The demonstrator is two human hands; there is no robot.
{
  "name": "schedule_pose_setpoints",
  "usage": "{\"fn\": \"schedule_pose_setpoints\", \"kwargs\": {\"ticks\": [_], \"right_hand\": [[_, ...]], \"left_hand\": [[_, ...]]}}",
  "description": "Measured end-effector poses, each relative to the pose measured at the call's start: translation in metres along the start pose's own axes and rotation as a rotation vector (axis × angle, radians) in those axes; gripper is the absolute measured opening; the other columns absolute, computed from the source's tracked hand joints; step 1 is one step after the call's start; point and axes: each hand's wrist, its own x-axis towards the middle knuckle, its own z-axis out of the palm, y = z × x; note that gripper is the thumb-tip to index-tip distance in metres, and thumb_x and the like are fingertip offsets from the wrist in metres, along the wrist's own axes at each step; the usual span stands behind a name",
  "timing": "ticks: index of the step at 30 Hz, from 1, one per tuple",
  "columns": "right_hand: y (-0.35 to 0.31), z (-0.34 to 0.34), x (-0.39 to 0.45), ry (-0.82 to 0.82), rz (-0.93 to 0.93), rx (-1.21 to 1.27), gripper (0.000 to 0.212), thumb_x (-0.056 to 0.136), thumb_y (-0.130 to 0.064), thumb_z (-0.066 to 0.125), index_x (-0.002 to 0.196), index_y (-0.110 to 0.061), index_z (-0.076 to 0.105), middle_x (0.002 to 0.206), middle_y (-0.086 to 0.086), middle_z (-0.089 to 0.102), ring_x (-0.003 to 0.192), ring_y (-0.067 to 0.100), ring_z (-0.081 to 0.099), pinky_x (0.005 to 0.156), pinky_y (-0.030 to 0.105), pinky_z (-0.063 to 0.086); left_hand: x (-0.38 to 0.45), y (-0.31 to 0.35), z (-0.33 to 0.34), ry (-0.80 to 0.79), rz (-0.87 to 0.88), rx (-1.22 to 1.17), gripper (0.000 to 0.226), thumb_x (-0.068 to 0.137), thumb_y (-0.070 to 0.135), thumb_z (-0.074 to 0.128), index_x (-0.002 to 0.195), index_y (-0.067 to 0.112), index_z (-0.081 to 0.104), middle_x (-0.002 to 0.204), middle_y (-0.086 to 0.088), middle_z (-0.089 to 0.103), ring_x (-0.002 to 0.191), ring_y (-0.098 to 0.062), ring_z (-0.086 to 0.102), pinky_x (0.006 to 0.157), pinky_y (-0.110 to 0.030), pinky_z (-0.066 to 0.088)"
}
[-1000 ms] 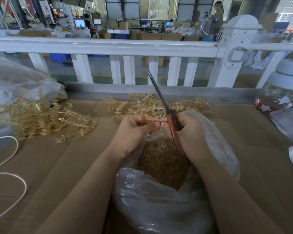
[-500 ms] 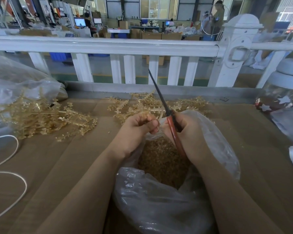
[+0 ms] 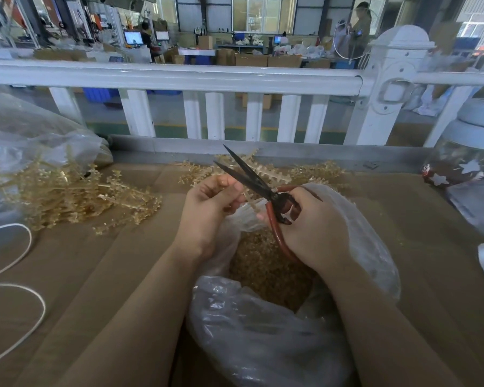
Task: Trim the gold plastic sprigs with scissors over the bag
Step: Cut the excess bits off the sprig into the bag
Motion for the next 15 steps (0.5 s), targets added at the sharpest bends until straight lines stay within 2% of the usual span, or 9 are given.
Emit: {"fn": "schedule_pose_setpoints", "kwargs": {"ticks": [2, 5, 10, 13, 15], "right_hand": [[0.0005, -0.0012, 0.0004, -0.044, 0.003, -0.026, 0.05, 0.081, -0.074, 0.059, 0.1, -0.028, 0.063, 0.082, -0.023, 0.056, 0.069, 0.0, 0.052, 0.063, 0.016, 0.048], [0.0006, -0.0019, 0.0001, -0.081, 0.006, -0.07, 0.051, 0.081, -0.074, 0.059, 0.102, -0.028, 0.061, 0.086, -0.018, 0.064, 0.07, 0.001, 0.052, 0.063, 0.014, 0.046], [0.0006, -0.0023, 0.0005, -0.119, 0.015, -0.106, 0.067, 0.074, -0.086, 0.045, 0.1, -0.027, 0.06, 0.089, -0.014, 0.067, 0.072, 0.003, 0.053, 0.065, 0.015, 0.045], [-0.0004, -0.003, 0.0009, -0.118, 0.016, -0.105, 0.077, 0.068, -0.092, 0.032, 0.096, -0.026, 0.06, 0.087, -0.012, 0.067, 0.073, 0.005, 0.056, 0.064, 0.016, 0.044], [-0.0002, -0.0032, 0.0013, -0.125, 0.022, -0.108, 0.078, 0.067, -0.093, 0.031, 0.095, -0.026, 0.06, 0.086, -0.012, 0.066, 0.072, 0.005, 0.056, 0.063, 0.014, 0.04]], "left_hand": [[0.0016, -0.0008, -0.0031, 0.012, -0.008, -0.013, 0.019, 0.088, 0.006, 0.064, 0.071, 0.014, 0.063, 0.066, -0.004, 0.055, 0.06, -0.012, 0.048, 0.062, -0.021, 0.044], [0.0029, -0.0003, -0.0059, 0.026, -0.033, -0.063, 0.04, 0.094, -0.003, 0.053, 0.063, 0.019, 0.063, 0.063, -0.001, 0.048, 0.06, -0.013, 0.041, 0.064, -0.026, 0.037], [0.0008, 0.0029, -0.004, -0.018, -0.068, -0.11, 0.044, 0.095, -0.004, 0.049, 0.063, 0.021, 0.07, 0.066, -0.003, 0.044, 0.062, -0.013, 0.037, 0.065, -0.028, 0.034], [0.0006, 0.0058, -0.0033, -0.027, -0.086, -0.137, 0.044, 0.095, -0.005, 0.046, 0.064, 0.019, 0.067, 0.067, -0.006, 0.042, 0.063, -0.015, 0.036, 0.064, -0.028, 0.032], [0.0006, 0.0066, -0.0029, -0.042, -0.098, -0.136, 0.044, 0.095, -0.004, 0.046, 0.063, 0.019, 0.065, 0.065, -0.003, 0.045, 0.063, -0.014, 0.037, 0.063, -0.027, 0.032]]}}
